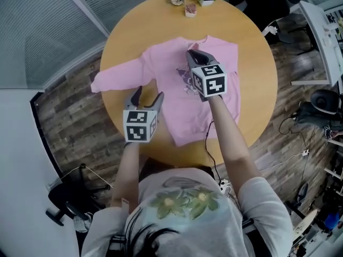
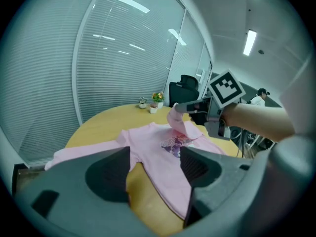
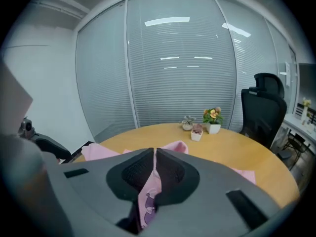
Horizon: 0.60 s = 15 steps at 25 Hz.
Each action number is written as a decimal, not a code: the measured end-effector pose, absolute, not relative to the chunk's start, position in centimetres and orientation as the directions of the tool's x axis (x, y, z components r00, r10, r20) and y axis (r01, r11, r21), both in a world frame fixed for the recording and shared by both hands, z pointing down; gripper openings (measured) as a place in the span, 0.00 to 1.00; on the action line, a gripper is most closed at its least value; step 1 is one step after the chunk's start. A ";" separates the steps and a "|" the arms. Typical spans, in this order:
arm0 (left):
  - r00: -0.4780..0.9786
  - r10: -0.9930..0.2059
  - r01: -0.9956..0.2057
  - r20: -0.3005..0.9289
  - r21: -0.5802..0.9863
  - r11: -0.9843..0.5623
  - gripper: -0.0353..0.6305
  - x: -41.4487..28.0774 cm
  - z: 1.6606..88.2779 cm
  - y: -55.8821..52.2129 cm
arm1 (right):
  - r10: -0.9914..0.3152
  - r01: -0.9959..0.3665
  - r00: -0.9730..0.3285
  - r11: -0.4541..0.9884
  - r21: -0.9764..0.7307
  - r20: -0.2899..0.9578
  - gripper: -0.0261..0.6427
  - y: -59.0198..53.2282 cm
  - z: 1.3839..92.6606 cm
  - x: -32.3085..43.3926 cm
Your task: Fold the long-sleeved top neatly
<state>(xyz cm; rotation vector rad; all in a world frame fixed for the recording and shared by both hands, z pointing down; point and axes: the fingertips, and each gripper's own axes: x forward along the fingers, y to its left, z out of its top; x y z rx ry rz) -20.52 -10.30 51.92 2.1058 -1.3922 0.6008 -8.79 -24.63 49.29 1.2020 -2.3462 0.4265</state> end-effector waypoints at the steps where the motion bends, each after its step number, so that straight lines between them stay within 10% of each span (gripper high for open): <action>1: 0.367 -0.686 -0.928 0.629 0.194 -0.318 0.52 -20.9 52.1 -10.4 | -0.663 -0.814 -0.513 0.577 -0.064 0.546 0.09 -24.5 50.1 -9.6; 15: 0.355 -0.667 -0.934 0.655 0.222 -0.279 0.52 -26.2 55.1 -10.7 | -0.510 -0.748 -0.530 0.657 -0.090 0.677 0.09 -23.0 58.5 -19.3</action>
